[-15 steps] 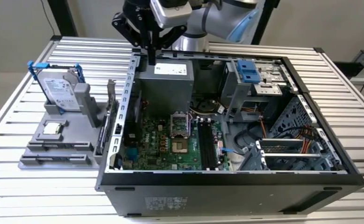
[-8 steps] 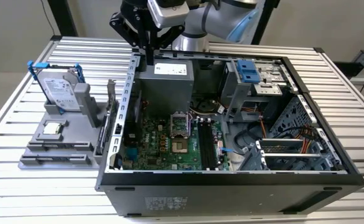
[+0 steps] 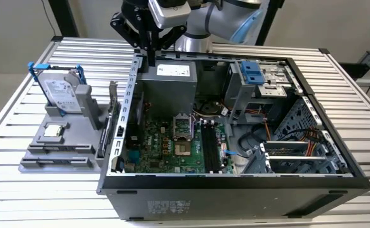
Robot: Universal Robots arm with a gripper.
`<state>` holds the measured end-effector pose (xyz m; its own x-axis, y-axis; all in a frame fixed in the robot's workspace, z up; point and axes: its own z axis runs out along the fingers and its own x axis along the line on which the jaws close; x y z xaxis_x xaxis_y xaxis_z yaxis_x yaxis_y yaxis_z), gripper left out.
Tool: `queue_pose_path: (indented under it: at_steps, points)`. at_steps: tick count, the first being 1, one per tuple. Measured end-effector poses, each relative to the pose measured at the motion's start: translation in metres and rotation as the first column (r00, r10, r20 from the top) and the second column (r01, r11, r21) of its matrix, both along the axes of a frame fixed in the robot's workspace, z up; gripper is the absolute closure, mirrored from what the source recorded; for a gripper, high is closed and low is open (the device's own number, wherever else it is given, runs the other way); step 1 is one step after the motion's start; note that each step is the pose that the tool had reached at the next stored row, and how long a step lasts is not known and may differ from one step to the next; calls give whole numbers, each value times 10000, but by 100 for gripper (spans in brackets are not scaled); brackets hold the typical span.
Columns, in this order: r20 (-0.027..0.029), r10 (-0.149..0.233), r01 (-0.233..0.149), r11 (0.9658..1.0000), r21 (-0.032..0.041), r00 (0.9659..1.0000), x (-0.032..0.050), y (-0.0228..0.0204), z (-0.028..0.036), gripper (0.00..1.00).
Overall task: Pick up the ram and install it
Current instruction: 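Reach for the ram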
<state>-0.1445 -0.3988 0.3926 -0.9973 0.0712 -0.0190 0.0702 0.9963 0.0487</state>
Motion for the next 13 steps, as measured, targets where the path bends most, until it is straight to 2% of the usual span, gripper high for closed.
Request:
queue_pose_path:
  at_steps: [7,13]
  points:
    - [0,-1,1,10000,0,10000,-25,-1,0,100]
    - [0,2,-2,10000,0,10000,-102,0,0,100]
